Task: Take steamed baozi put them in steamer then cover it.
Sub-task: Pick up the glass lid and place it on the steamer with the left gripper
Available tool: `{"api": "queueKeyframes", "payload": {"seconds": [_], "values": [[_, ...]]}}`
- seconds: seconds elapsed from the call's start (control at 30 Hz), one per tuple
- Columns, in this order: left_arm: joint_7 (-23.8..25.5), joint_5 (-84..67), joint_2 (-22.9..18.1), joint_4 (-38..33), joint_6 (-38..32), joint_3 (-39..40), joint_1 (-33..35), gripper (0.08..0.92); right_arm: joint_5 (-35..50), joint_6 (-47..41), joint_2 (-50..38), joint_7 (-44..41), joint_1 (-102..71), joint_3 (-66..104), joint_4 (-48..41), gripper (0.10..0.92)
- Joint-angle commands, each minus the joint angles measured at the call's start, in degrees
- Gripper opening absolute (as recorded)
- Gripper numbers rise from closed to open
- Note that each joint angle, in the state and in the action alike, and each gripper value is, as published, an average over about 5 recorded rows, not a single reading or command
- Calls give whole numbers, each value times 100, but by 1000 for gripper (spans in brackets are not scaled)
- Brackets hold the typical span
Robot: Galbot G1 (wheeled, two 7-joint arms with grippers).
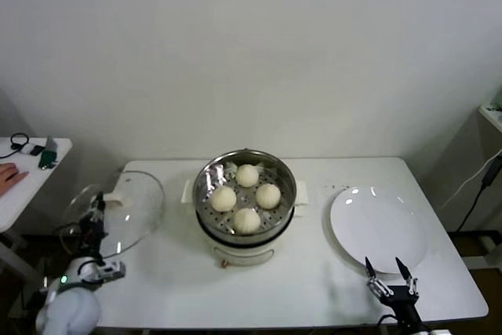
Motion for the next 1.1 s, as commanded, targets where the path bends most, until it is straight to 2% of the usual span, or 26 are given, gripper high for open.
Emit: {"api": "queueKeyframes", "payload": {"seconds": [0.03, 0.23, 0.43, 0.6, 0.83, 1.1], "values": [[1070, -1098, 1258, -1809, 1962, 566, -210, 135, -204, -66, 2, 87, -25, -6, 68, 823], [1257, -772, 1247, -2259, 2791, 1630, -630, 135, -217, -46, 20, 75, 10, -9, 111, 823], [1549, 142, 713, -2400, 3160, 2755, -1032, 135, -210, 12, 54, 51, 112, -59, 30, 823], [1721, 801, 325, -2110, 3266, 3531, -1428, 135, -216, 62, 84, 38, 217, -156, -143, 823], [1762, 998, -18, -1627, 3607, 4335, -1957, 135, -212, 109, 78, 31, 332, -214, -327, 823], [1830, 1514, -995, -1101, 3657, 4936, -2220, 135, -185, 167, -6, 35, 387, -202, -460, 823]]}}
